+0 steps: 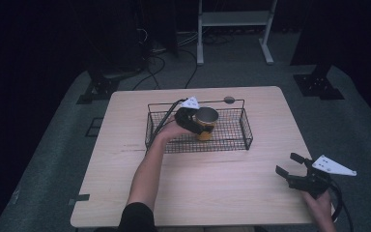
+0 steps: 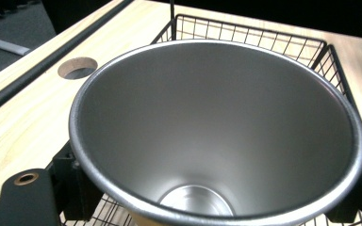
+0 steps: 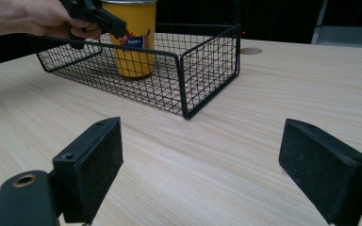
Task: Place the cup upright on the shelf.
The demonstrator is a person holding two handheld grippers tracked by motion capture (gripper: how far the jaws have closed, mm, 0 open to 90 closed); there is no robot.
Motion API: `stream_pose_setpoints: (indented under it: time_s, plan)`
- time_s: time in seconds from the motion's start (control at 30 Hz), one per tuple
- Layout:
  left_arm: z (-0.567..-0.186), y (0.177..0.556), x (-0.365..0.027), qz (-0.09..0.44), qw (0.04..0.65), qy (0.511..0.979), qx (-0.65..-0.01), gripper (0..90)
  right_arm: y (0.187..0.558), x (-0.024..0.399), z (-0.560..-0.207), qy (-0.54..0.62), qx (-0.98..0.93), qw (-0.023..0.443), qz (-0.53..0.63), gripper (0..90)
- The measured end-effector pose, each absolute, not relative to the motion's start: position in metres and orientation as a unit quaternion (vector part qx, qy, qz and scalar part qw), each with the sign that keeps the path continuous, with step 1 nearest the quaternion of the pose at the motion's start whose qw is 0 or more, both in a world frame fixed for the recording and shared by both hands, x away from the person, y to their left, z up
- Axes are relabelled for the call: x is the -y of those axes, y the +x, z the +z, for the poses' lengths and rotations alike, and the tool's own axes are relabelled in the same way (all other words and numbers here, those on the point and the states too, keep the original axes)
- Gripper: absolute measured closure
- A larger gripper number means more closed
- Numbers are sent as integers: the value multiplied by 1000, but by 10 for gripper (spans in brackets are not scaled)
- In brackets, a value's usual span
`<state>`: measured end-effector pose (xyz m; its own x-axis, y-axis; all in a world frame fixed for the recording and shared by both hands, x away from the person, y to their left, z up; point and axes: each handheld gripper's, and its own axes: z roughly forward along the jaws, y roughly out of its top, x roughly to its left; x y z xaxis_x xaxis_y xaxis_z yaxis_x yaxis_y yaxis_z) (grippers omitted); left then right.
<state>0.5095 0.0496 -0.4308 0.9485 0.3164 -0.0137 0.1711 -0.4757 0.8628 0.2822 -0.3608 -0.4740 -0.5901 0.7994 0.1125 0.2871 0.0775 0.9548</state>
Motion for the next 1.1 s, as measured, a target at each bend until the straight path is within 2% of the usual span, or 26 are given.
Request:
stream_pose_setpoints:
  time_s: [0.8, 1.1]
  plan:
    - [-430, 507, -55, 79, 485, 861, -135, 116, 282, 361, -474, 388, -699, 230, 555, 132]
    - [-428, 507, -56, 82, 488, 858, -136, 81, 282, 360, -474, 388, -700, 230, 554, 132]
